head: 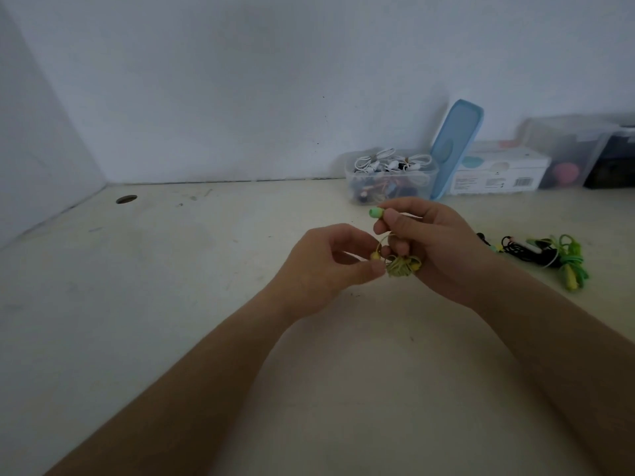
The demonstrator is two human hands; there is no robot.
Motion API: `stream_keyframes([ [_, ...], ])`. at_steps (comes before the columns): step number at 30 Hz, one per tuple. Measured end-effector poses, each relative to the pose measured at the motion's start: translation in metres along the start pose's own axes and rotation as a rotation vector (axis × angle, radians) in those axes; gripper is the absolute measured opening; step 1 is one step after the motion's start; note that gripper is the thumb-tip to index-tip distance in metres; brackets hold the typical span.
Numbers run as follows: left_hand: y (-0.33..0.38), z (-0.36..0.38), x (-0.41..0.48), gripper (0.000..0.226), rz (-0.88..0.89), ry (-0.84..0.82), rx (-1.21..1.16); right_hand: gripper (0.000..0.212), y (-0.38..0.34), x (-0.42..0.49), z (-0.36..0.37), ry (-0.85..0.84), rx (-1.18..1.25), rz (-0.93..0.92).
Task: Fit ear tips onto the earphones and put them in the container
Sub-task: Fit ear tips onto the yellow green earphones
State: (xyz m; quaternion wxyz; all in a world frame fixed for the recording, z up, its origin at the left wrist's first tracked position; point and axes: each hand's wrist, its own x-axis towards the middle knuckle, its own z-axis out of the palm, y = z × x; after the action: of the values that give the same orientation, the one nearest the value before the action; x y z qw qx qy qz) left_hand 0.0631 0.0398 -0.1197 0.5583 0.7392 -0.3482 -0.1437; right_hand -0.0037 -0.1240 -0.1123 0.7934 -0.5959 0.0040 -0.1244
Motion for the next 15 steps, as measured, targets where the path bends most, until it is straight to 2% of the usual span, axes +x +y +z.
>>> stream_keyframes([
  [5,-0.0008,-0.0004,0.002,0.024,0.005,0.076,-0.053,0.009,-0.003,0.0032,0.0004,0.054,0.09,0.074],
  [9,-0.0011,-0.002,0.0015,0.022,0.031,0.118,-0.037,0.018,-0.0035,0.0053,-0.0002,0.106,0.096,0.118],
  [12,-0.0038,-0.0013,0.0019,0.019,0.04,0.127,-0.063,0.027,-0.0008,0.0046,0.0007,0.058,0.032,0.143],
  [15,-0.0025,-0.0004,0.0008,0.018,0.008,0.126,-0.16,0.018,0.0012,0.0024,0.003,-0.002,-0.055,0.141],
])
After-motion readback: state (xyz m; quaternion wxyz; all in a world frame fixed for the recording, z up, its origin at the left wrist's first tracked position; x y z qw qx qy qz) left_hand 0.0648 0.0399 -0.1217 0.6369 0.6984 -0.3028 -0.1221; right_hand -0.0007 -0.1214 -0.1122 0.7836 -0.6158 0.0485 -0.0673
